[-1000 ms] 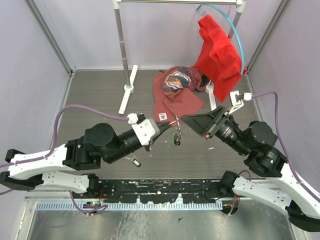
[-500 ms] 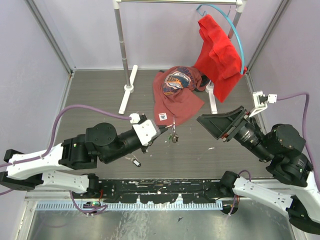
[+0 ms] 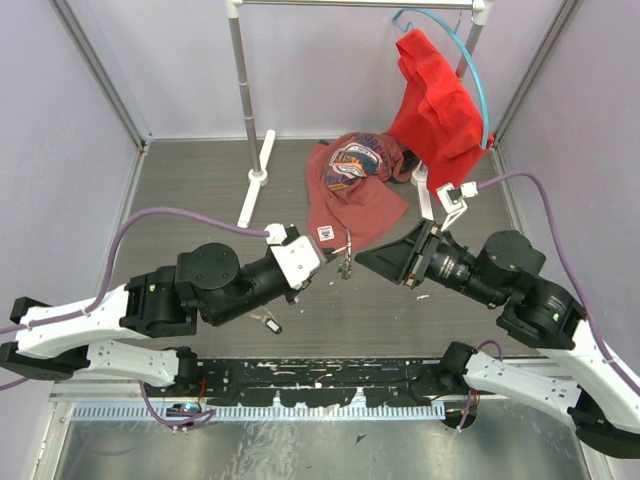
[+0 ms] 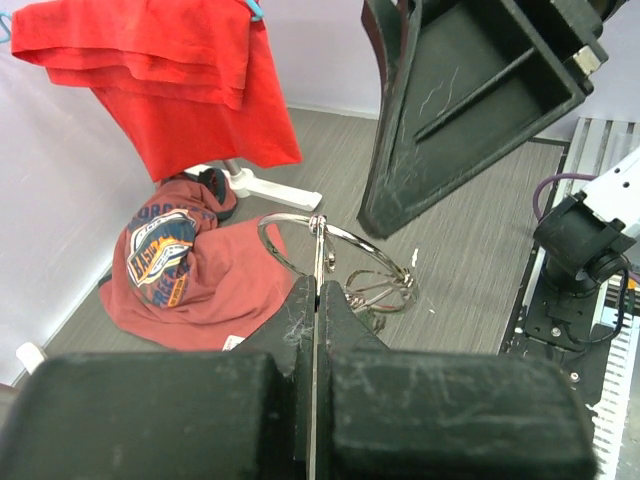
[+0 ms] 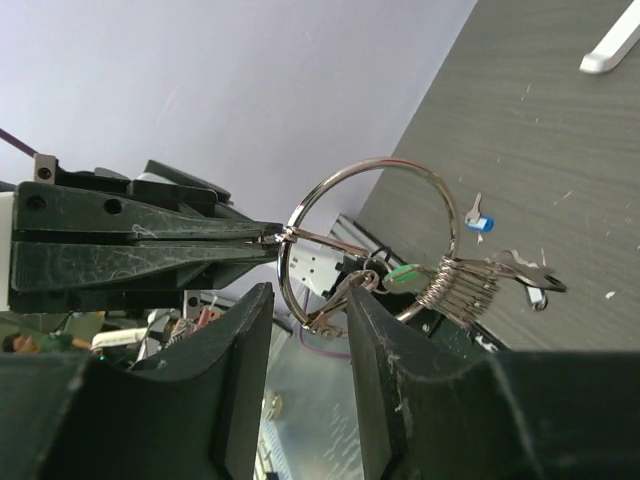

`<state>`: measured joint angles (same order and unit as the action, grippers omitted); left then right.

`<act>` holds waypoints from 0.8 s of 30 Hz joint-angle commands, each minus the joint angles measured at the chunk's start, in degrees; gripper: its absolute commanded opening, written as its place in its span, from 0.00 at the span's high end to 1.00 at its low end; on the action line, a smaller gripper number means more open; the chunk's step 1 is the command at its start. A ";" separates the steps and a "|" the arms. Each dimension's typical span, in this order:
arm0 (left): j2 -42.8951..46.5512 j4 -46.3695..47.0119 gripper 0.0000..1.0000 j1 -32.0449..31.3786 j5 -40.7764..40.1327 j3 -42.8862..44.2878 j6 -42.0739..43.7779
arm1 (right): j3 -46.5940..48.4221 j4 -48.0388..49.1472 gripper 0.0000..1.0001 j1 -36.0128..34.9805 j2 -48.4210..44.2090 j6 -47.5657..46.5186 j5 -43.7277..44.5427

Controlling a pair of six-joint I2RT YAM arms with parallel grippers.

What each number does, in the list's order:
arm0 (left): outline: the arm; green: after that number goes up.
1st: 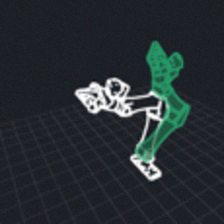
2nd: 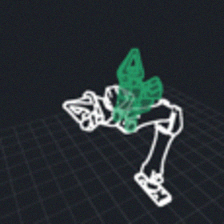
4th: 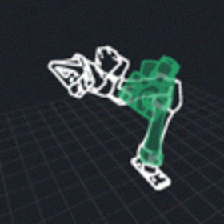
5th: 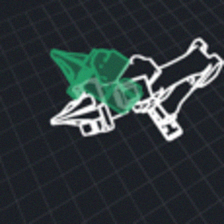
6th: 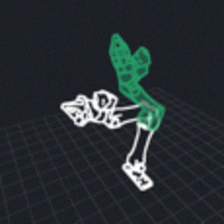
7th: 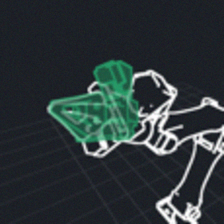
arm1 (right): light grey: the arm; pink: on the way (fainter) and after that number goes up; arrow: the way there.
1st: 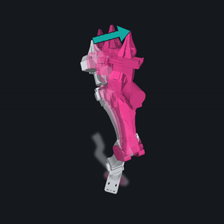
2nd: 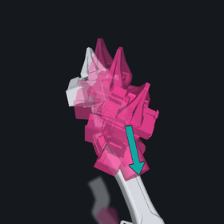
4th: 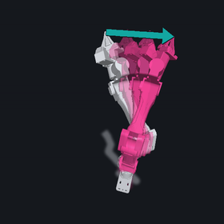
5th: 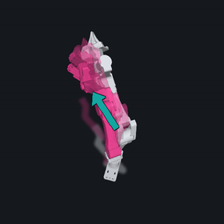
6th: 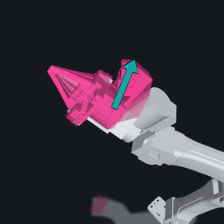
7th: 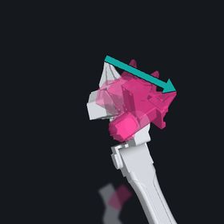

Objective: Put the keys on the keyring

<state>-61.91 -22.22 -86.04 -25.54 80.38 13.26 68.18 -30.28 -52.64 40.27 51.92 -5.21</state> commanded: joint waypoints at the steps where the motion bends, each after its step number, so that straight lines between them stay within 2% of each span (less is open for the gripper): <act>1: -0.10 0.21 1.00 -0.25 -0.83 1.97 -0.08 | -0.53 6.66 0.58 0.00 0.27 2.19 -4.08; 5: -0.15 0.29 1.00 -0.19 -0.78 1.95 0.02 | -0.52 7.09 0.54 0.00 0.66 2.20 -3.52; 9: -0.48 0.33 1.00 -0.26 -0.24 2.05 0.27 | -1.01 7.19 0.54 0.00 0.53 2.79 -2.06; 24: -1.02 1.21 1.00 -0.22 1.36 2.30 0.72 | -2.65 9.25 0.63 -0.05 0.95 4.57 -2.30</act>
<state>-63.18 -23.49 -86.04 -24.97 80.49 13.45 65.28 -25.34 -52.64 41.12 55.81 -7.14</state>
